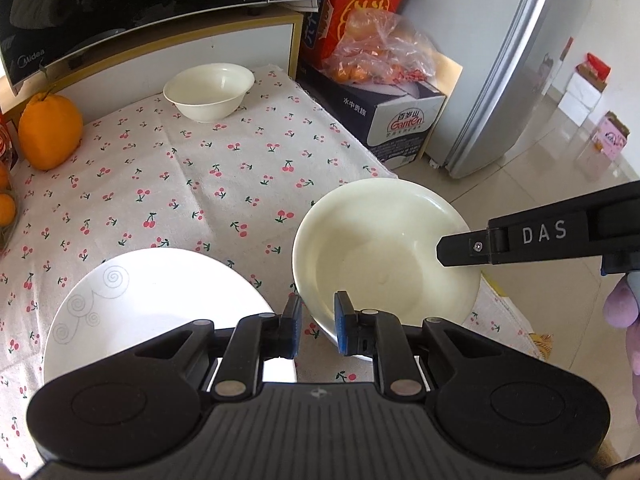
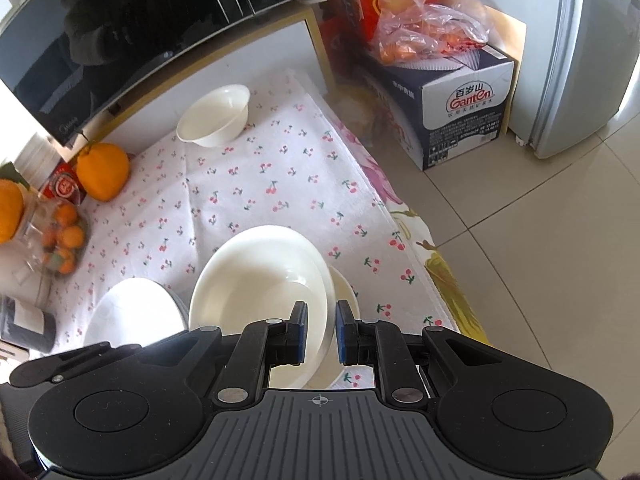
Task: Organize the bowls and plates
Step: 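Carry the cream bowl with both grippers toward the plate stack, then lower the cream bowl onto the tablecloth and open both grippers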
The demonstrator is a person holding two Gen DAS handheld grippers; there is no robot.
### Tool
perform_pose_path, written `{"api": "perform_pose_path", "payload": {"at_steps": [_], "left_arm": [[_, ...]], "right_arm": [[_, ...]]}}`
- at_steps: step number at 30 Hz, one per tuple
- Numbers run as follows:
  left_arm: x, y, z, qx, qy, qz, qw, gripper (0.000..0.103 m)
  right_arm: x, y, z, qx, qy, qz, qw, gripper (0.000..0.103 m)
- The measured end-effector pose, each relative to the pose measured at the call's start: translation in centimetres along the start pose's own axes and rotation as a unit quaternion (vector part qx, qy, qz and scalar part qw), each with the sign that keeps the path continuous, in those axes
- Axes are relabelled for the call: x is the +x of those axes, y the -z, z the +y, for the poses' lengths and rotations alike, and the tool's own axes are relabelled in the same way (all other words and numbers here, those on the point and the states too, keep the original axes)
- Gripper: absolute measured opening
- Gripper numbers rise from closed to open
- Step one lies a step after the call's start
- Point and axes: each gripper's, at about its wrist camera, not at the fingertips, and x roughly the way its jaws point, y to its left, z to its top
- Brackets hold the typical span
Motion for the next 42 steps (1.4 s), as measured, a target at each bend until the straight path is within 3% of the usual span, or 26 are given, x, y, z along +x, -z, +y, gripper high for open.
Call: {"api": "perform_pose_path", "payload": {"at_steps": [25, 30, 36, 39, 42], "left_arm": [[1.4, 0.3, -1.5, 0.038, -0.022, 0.018, 0.9989, 0.018], [1.6, 0.4, -1.4, 0.032, -0.018, 0.023, 0.9991, 0.031], [0.9, -0.2, -1.0, 0.013, 0.002, 0.016, 0.9998, 0.053], [0.5, -0.4, -1.1, 0.014, 0.003, 0.011, 0.9998, 0.066], [0.2, -0.7, -0.9, 0.009, 0.01, 0.006, 0.9999, 0.068]], "right_arm": [[2.4, 0.0, -0.6, -0.019, 0.028, 0.034, 0.999, 0.018], [2.7, -0.1, -0.4, -0.024, 0.029, 0.045, 0.998, 0.021], [2.3, -0.7, -0.9, 0.005, 0.005, 0.04, 0.999, 0.05], [2.0, -1.1, -1.1, 0.016, -0.014, 0.031, 0.999, 0.051], [1.5, -1.7, -1.3, 0.029, -0.035, 0.017, 0.999, 0.057]]}}
